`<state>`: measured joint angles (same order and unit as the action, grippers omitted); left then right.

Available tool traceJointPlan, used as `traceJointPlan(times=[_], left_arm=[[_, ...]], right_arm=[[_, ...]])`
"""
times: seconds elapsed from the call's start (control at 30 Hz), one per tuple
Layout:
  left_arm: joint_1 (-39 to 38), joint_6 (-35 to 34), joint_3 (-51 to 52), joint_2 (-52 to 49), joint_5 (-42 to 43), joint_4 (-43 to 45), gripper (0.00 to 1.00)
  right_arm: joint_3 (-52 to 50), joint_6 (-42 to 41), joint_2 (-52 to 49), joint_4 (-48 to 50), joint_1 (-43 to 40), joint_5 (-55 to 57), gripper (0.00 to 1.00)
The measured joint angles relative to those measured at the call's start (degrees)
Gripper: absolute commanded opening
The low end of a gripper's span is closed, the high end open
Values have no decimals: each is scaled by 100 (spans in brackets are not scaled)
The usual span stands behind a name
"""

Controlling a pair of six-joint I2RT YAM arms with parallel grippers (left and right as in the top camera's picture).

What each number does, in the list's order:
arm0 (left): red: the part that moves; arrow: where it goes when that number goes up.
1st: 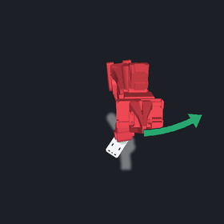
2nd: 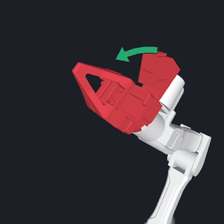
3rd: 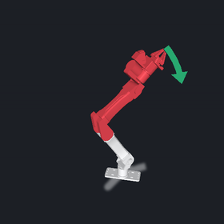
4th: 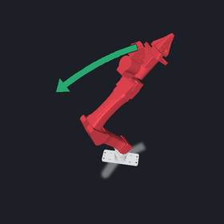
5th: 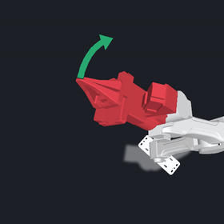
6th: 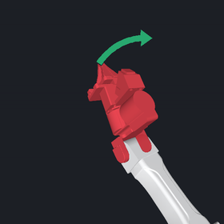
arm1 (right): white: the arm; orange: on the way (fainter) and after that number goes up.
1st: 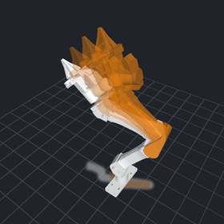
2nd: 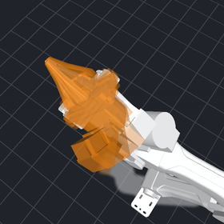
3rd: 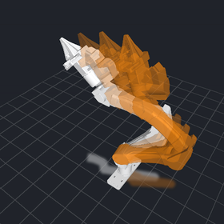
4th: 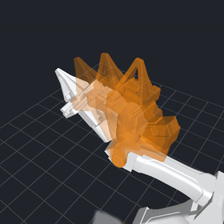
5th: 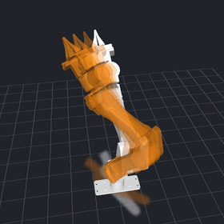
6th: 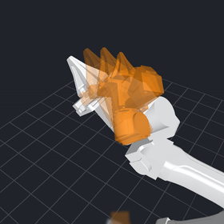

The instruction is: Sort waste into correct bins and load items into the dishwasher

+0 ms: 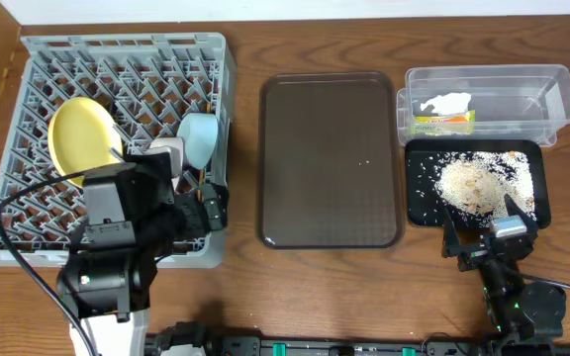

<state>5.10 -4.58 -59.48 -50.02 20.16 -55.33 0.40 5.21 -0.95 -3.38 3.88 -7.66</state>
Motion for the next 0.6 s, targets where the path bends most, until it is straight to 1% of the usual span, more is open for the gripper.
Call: traceJointPlan(times=[0.13, 0.23, 0.3, 0.33, 0.43, 0.57, 0.6], left_arm=[[-494, 11, 0, 286, -214, 118, 97], [-909, 15, 105, 772, -765, 870, 97], [-1062, 22, 354, 1231, -1139, 1346, 97], [-1119, 31, 647, 1547, -1325, 1753, 97], [-1158, 33, 1530, 2365, -1655, 2487, 97], [-1161, 33, 2798, 3335, -1810, 3663, 97], [-1161, 31, 2973, 3464, -1827, 3775, 97]], right_arm=[[0, 0, 0, 0, 0, 0, 99], [0, 2, -2, -2, 0, -2, 99], [0, 0, -2, 0, 0, 0, 99], [0, 2, -2, -2, 0, 0, 99], [0, 0, -2, 0, 0, -2, 99], [0, 0, -4, -2, 0, 0, 99], [0, 0, -4, 0, 0, 0, 99]])
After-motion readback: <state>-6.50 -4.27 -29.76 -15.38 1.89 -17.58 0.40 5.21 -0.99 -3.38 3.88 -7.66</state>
